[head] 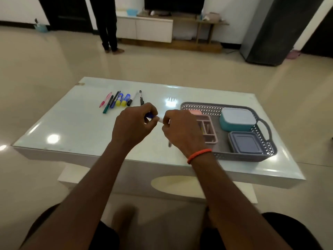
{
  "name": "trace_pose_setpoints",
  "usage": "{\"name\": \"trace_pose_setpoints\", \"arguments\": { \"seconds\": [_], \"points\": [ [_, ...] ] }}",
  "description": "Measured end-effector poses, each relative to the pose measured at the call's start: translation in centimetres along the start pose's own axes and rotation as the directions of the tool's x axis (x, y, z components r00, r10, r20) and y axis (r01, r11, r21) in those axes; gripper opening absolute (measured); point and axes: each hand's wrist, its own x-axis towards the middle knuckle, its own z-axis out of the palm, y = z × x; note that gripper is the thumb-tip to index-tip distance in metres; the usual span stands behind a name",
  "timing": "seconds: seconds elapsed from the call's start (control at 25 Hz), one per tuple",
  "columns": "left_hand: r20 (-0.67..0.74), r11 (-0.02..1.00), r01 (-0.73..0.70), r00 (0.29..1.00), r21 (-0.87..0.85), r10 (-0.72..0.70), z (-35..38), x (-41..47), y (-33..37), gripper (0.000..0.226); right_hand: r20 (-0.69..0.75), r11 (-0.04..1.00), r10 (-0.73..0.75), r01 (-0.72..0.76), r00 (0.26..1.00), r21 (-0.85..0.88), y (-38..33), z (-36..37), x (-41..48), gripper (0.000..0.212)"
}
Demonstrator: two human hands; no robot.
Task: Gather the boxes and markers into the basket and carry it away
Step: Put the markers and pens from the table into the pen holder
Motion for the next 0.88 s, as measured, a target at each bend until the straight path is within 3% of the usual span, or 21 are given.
{"name": "trace_pose_setpoints", "arguments": {
  "seconds": [0.16, 0.28, 0.36, 0.48, 0.6, 0.88],
  "points": [
    [-0.217, 0.911, 0.017, 0.969, -0.412, -0.116, 1.9, 0.1, 2.0, 0.032, -0.163, 0.904, 0.071, 0.005, 0.984, 0.428, 4.1, -4.2, -0.1, 0.031],
    [-0.231, 0.807, 0.048, 0.947, -0.589, -0.224, 3.5, 1.7, 3.4, 0.034, -0.249, 0.727, 0.283, -0.038, 0.926, 0.685, 6.8, -5.7, 0.2, 0.033],
    [-0.201, 0.777, 0.041, 0.956, -0.628, -0.213, 4.6, 2.0, 4.3, 0.034, -0.252, 0.628, 0.374, -0.044, 0.893, 0.777, 8.4, -6.3, 0.1, 0.031],
    [-0.126, 0.775, 0.060, 0.976, -0.629, -0.178, 6.8, 1.5, 4.7, 0.034, -0.216, 0.567, 0.397, -0.053, 0.892, 0.822, 10.5, -6.0, 0.2, 0.024],
    [-0.064, 0.769, 0.089, 0.984, -0.633, -0.167, 8.6, 1.6, 4.8, 0.035, -0.195, 0.573, 0.381, -0.065, 0.904, 0.817, 11.9, -5.1, 0.5, 0.021],
    [0.031, 0.813, 0.086, 0.996, -0.576, -0.083, 11.4, 1.2, 5.5, 0.036, -0.091, 0.732, 0.263, -0.137, 0.961, 0.667, 14.3, -3.2, 0.1, 0.024]
  ]
}}
